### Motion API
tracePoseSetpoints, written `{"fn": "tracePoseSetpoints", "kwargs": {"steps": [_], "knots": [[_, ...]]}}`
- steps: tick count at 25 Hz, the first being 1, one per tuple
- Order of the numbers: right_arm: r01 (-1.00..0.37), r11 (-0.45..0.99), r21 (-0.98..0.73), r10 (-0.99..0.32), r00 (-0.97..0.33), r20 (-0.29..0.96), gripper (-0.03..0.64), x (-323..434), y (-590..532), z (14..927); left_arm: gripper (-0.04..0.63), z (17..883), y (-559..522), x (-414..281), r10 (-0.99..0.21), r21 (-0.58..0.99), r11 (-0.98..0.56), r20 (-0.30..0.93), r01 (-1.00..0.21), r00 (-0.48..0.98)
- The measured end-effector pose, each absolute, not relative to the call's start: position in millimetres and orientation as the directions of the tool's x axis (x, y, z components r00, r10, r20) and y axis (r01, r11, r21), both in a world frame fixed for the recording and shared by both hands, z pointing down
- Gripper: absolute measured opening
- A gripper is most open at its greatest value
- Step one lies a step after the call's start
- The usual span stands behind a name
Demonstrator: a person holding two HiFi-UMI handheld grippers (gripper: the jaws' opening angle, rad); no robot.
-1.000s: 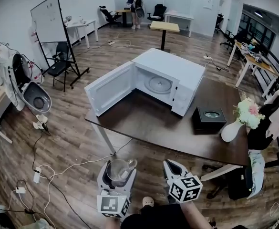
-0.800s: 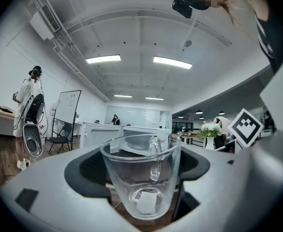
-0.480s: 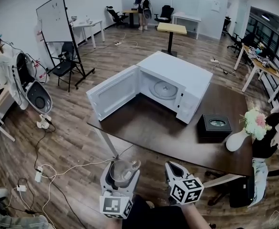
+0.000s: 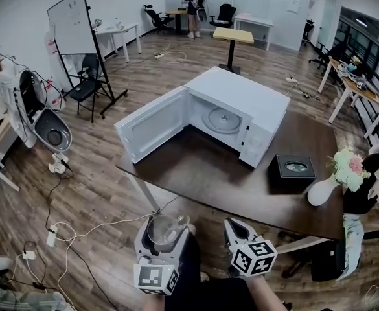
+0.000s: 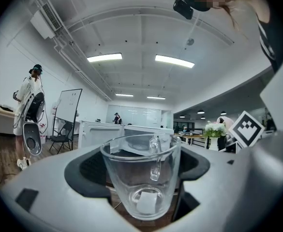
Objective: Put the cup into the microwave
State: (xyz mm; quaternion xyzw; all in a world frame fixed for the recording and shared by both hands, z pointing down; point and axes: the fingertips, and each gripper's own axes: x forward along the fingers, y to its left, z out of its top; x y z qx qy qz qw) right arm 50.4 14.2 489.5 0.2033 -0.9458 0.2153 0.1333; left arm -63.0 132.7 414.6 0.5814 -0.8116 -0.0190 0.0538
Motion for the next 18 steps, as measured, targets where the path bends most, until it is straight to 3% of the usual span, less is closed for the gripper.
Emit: {"fn": "tracePoseSetpoints", "kwargs": {"steps": [18], "knots": [[-0.512, 0.783, -0.354, -0.397, -0.848, 0.350, -0.005, -8.0, -67.7, 490.4, 0.397, 413.9, 32.1, -133.0, -0.972, 0.093, 0.232, 0.069, -0.968, -0.226]]}}
